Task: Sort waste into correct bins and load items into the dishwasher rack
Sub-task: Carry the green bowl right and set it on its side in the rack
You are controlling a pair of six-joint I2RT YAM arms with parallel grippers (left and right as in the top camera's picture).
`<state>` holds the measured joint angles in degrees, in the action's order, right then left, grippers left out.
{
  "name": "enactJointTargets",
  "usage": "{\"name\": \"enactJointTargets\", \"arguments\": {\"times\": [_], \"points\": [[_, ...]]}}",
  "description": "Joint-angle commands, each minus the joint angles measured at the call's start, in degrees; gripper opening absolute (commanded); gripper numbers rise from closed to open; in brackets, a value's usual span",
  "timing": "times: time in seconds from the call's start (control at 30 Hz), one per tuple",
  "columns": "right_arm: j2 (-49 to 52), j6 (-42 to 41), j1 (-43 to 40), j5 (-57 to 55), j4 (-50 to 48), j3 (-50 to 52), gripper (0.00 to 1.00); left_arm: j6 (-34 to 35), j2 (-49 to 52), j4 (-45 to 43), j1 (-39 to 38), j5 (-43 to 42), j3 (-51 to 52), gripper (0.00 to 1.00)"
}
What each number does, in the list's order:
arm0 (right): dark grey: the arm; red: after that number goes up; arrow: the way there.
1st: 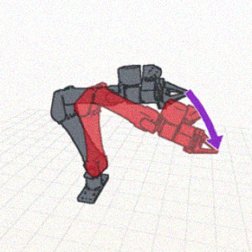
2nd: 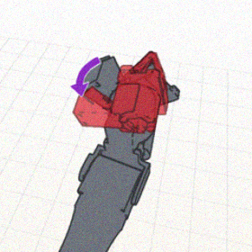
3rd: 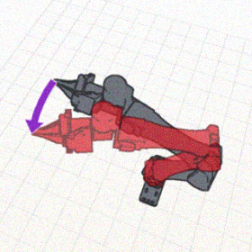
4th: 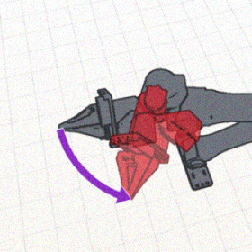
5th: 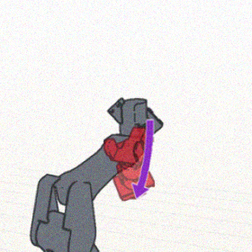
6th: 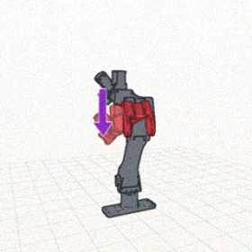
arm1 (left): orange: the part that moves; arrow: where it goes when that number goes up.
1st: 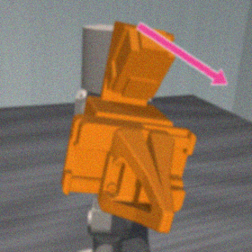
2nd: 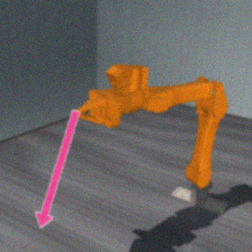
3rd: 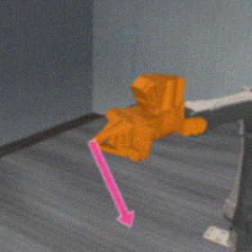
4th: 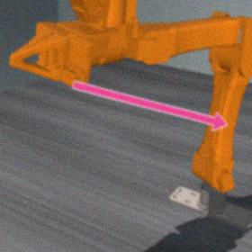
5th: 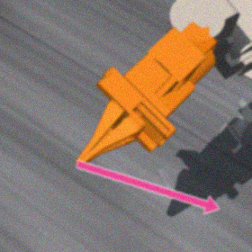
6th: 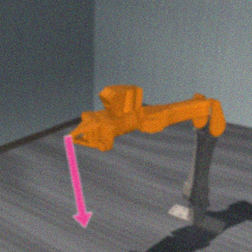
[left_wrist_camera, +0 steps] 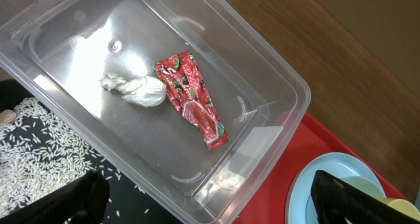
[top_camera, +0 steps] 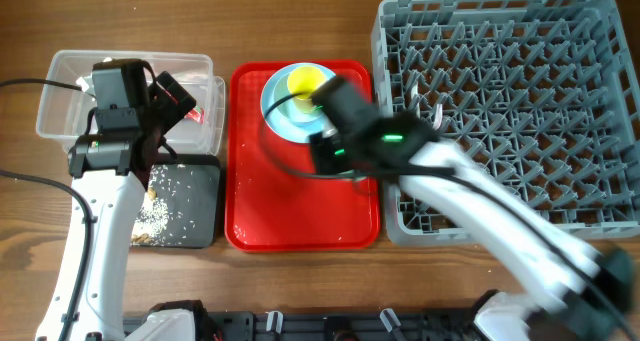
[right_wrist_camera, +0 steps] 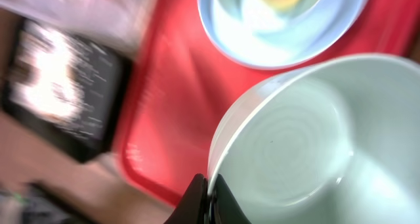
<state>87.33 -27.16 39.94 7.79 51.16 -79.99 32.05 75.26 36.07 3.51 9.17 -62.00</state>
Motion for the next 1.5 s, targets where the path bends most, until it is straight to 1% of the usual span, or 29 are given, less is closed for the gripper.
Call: {"name": "enactJointTargets", "arguments": {"times": [0.0, 0.17, 0.23, 0.33, 0.47, 0.6, 0.83, 1.03, 1.23, 1.47], "points": [[-11.39, 3.30, -7.72, 9.99, 1.75, 0.07, 0.04, -0.07, -0.37, -0.02, 0.15, 0.55, -0.66, 1.00], [-21.05, 8.09, -21.77, 20.83, 4.15, 0.07, 0.04, -0.07, -0.37, -0.02, 0.15, 0.55, -0.66, 1.00], [-22.34, 10.32, -26.47, 25.75, 5.01, 0.07, 0.04, -0.07, -0.37, -0.02, 0.15, 0.55, -0.66, 1.00], [-22.01, 15.91, -33.42, 36.37, 7.32, 0.09, 0.04, -0.07, -0.37, -0.02, 0.15, 0.55, -0.66, 1.00], [-18.86, 23.21, -38.49, 46.64, 10.93, 0.09, 0.04, -0.07, -0.37, -0.02, 0.15, 0.55, -0.66, 1.00], [-13.73, 30.05, -40.30, 55.04, 14.45, 0.09, 0.04, -0.07, -0.37, -0.02, 0.15, 0.55, -0.66, 1.00], [-3.98, 40.81, -40.41, 60.28, 21.62, 0.09, 0.04, -0.07, -0.37, -0.02, 0.15, 0.55, -0.66, 1.00], [-0.09, 43.56, -40.59, 62.12, 23.17, 0.46, 0.04, -0.07, -0.37, -0.02, 0.15, 0.55, -0.66, 1.00], [-0.04, 43.36, -41.51, 75.14, 19.43, 1.53, 0.04, -0.07, -0.37, -0.02, 0.15, 0.55, -0.66, 1.00], [-0.04, 43.71, -41.83, 73.20, 19.06, 1.73, 0.04, -0.07, -0.37, -0.02, 0.15, 0.55, -0.66, 1.00]]}}
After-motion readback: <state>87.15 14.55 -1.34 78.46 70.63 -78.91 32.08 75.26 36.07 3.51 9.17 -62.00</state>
